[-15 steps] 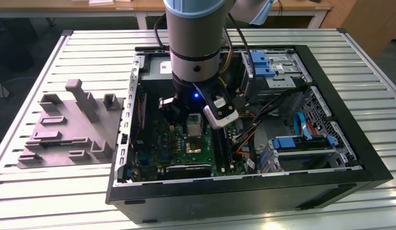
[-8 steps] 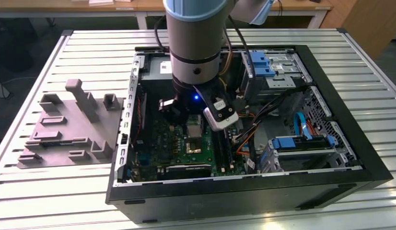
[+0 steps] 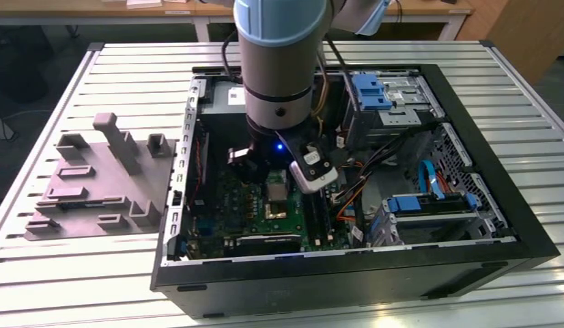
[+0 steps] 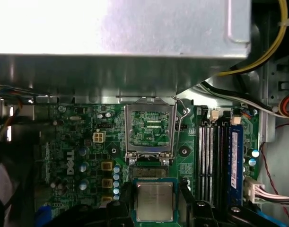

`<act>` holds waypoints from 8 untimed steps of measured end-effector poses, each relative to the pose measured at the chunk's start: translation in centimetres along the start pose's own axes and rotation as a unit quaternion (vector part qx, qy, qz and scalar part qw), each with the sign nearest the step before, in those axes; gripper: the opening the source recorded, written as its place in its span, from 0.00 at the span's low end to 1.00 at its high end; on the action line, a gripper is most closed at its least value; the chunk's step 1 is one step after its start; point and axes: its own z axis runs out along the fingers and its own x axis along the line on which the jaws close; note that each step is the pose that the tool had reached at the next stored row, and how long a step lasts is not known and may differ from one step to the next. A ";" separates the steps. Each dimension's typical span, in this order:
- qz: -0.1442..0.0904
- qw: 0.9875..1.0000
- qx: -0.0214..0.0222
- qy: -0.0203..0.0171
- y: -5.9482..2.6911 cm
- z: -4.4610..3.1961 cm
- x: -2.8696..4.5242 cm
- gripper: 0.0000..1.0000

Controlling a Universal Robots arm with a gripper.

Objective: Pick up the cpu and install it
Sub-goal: 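Place the cpu into insertion slot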

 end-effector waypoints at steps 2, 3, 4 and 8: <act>0.000 1.000 0.000 0.000 0.00 0.36 0.00 0.47; 0.000 1.000 0.000 0.000 -0.01 0.54 0.01 0.47; 0.000 1.000 0.000 0.000 -0.02 0.66 0.01 0.47; 0.000 1.000 0.000 0.000 -0.03 0.72 0.01 0.47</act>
